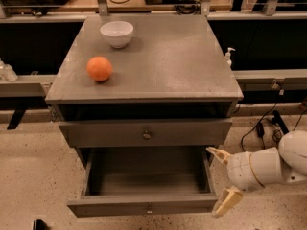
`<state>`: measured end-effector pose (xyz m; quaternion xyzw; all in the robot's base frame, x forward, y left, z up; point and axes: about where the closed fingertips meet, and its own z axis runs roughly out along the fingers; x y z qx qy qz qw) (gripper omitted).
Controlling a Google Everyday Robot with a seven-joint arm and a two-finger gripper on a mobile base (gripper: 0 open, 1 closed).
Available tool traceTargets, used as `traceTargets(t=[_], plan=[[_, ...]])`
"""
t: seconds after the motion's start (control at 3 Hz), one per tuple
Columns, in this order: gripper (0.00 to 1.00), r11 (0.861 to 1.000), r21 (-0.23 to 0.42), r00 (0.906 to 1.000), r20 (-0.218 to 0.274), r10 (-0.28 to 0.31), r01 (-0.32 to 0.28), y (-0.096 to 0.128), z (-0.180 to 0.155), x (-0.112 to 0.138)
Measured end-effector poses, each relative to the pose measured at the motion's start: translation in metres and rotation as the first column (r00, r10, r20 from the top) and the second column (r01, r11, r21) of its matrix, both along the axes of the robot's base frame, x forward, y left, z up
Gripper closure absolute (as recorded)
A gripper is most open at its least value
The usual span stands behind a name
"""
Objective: Close middle drawer
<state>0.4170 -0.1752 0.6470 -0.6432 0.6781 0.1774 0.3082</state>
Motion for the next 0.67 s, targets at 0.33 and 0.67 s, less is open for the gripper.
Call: traceTargets(t=[0.33, 0.67], plan=[[0.0, 1.0, 0.001, 0.9999, 0.009, 0.008, -0.008, 0.0, -0.003, 0.0], [0.0, 0.997, 0.038, 0.9964, -0.057, 0.063, -0.061, 0.008, -0.025, -0.004]])
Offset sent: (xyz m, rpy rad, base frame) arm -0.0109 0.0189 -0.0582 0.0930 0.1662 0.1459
